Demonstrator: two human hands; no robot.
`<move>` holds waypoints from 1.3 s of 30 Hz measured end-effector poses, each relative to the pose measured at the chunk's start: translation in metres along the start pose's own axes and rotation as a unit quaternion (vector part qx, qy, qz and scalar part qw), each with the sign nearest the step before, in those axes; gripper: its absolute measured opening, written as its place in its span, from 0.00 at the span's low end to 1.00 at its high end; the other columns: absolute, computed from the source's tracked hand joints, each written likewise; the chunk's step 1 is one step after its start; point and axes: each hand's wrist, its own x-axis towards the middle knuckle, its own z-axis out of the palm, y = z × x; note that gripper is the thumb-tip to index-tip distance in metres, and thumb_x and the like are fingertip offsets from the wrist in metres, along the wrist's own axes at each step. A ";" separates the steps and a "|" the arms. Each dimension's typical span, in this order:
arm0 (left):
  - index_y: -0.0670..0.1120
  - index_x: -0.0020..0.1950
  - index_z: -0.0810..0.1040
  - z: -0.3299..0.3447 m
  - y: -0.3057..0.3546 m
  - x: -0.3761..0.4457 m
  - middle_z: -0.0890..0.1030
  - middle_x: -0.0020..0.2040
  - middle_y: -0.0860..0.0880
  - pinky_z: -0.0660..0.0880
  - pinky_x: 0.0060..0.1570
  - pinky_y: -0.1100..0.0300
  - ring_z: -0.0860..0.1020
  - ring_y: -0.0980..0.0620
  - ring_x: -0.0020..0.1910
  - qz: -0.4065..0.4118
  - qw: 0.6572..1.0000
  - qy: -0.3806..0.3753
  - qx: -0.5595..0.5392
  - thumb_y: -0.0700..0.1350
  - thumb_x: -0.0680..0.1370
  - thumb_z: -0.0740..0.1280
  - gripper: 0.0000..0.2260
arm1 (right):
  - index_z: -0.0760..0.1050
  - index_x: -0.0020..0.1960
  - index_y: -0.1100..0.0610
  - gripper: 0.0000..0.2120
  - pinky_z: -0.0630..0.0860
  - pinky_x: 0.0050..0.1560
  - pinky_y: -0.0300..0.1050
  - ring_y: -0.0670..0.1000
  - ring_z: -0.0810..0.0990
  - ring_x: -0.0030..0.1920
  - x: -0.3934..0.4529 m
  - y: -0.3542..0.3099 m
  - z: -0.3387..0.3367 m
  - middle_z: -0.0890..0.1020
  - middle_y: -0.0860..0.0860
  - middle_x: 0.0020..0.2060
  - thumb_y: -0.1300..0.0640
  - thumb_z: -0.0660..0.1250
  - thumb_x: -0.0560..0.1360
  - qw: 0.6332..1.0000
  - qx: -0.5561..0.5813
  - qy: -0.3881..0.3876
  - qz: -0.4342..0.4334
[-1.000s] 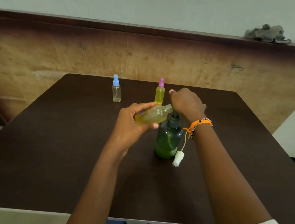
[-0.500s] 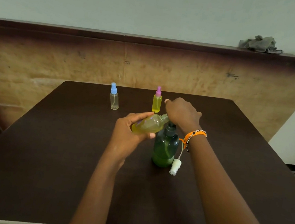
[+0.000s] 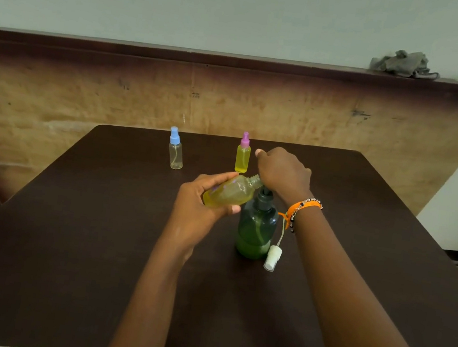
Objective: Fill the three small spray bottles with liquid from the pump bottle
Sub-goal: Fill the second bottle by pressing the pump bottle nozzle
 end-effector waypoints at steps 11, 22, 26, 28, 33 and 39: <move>0.50 0.59 0.79 0.001 0.000 0.000 0.80 0.56 0.45 0.77 0.53 0.63 0.80 0.57 0.53 -0.004 1.000 0.003 0.002 0.29 0.66 0.73 0.25 | 0.74 0.51 0.58 0.18 0.61 0.63 0.57 0.60 0.74 0.58 0.000 0.005 0.000 0.78 0.57 0.56 0.47 0.51 0.81 1.000 0.023 -0.003 0.017; 0.48 0.60 0.79 0.000 -0.003 0.001 0.80 0.57 0.44 0.75 0.47 0.71 0.80 0.59 0.52 -0.007 1.000 -0.003 -0.003 0.29 0.66 0.73 0.25 | 0.72 0.46 0.58 0.18 0.60 0.63 0.57 0.61 0.74 0.56 0.005 0.008 0.002 0.77 0.56 0.51 0.46 0.52 0.81 1.000 0.018 -0.017 0.016; 0.50 0.59 0.79 -0.001 0.002 0.002 0.79 0.57 0.43 0.75 0.47 0.71 0.79 0.57 0.52 -0.003 1.000 -0.009 -0.006 0.29 0.66 0.73 0.26 | 0.71 0.41 0.57 0.18 0.59 0.63 0.58 0.58 0.73 0.49 0.004 0.002 -0.003 0.74 0.53 0.43 0.47 0.51 0.81 0.999 -0.031 -0.009 -0.007; 0.53 0.57 0.79 -0.002 0.004 0.002 0.79 0.57 0.44 0.76 0.47 0.70 0.79 0.56 0.54 0.000 1.000 -0.010 -0.004 0.29 0.67 0.73 0.26 | 0.69 0.38 0.56 0.19 0.59 0.63 0.58 0.57 0.73 0.48 0.005 -0.001 -0.004 0.75 0.53 0.42 0.47 0.51 0.81 0.999 -0.036 -0.007 -0.011; 0.50 0.59 0.79 -0.001 -0.003 0.001 0.80 0.57 0.44 0.76 0.47 0.69 0.80 0.56 0.54 -0.010 1.000 -0.007 -0.013 0.28 0.66 0.73 0.25 | 0.75 0.51 0.59 0.19 0.57 0.65 0.60 0.61 0.74 0.57 0.004 0.005 0.005 0.78 0.58 0.53 0.47 0.51 0.81 1.000 0.001 -0.002 0.012; 0.50 0.59 0.79 -0.001 0.000 0.002 0.79 0.57 0.43 0.76 0.45 0.70 0.79 0.56 0.53 -0.013 1.000 -0.007 -0.009 0.28 0.66 0.72 0.25 | 0.73 0.46 0.58 0.17 0.57 0.64 0.60 0.60 0.75 0.53 0.002 0.001 0.001 0.78 0.56 0.49 0.48 0.52 0.81 0.999 -0.035 -0.002 -0.006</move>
